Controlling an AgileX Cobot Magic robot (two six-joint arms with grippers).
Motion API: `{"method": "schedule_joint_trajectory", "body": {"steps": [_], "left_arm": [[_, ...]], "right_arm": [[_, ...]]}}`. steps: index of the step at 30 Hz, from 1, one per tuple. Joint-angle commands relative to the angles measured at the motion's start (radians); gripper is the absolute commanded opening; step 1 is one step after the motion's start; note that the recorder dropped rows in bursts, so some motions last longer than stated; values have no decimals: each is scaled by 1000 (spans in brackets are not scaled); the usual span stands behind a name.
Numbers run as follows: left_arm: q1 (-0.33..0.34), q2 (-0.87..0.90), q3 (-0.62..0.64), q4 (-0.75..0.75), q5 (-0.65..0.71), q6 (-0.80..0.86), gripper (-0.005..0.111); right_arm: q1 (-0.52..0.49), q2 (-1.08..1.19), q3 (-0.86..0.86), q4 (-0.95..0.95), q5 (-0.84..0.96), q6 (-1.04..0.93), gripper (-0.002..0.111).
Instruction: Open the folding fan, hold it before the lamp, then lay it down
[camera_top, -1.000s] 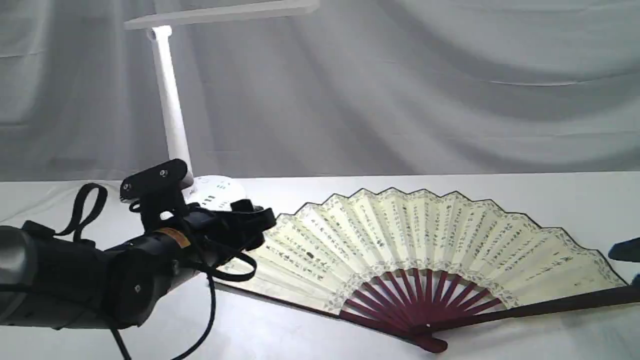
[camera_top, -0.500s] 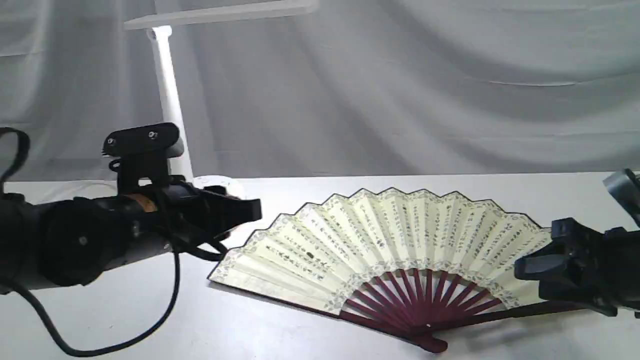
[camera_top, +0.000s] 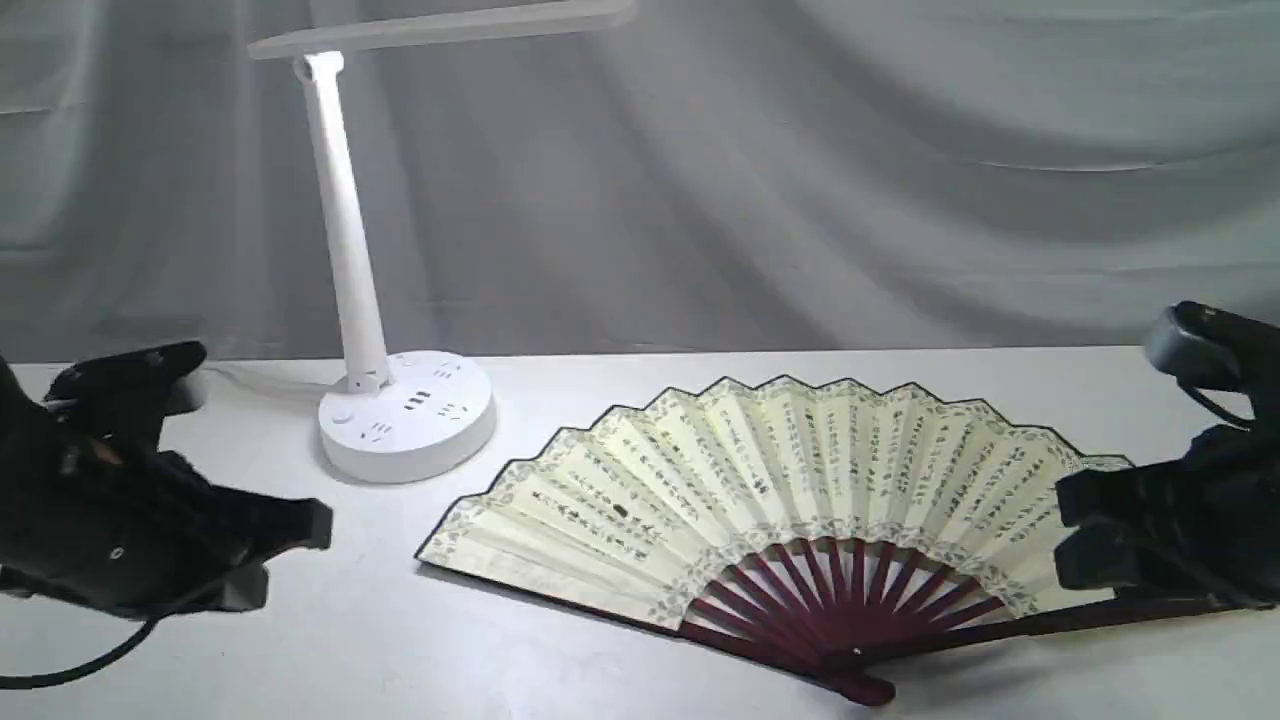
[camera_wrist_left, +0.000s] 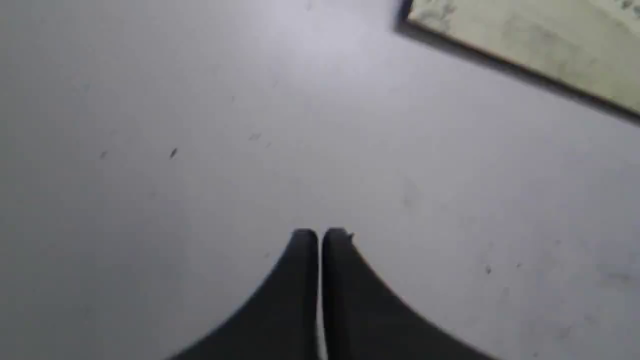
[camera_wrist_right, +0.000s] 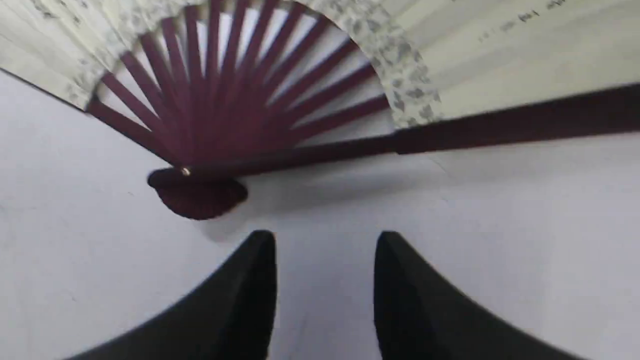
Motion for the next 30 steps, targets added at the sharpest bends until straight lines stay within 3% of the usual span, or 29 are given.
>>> {"method": "schedule_joint_trajectory", "body": {"steps": [1,8,14,25,28,30], "left_arm": [[53,-9,-4,16,103,-18,0],[68,-9,-4,243,200,-136,0],[70,-9,-4,295,226,-168,0],[70,-9,-4,331,232,-157,0],[68,-9,-4,307,225,-125,0],[68,-9,-4,289,221,-105,0]], "right_arm": [[8,-29,4,-147,-4,148,31],[8,-80,4,-418,20,393,30],[8,-91,4,-636,84,583,26],[8,-91,4,-618,71,580,26],[8,-91,4,-601,69,544,20],[8,-91,4,-577,69,500,9]]}}
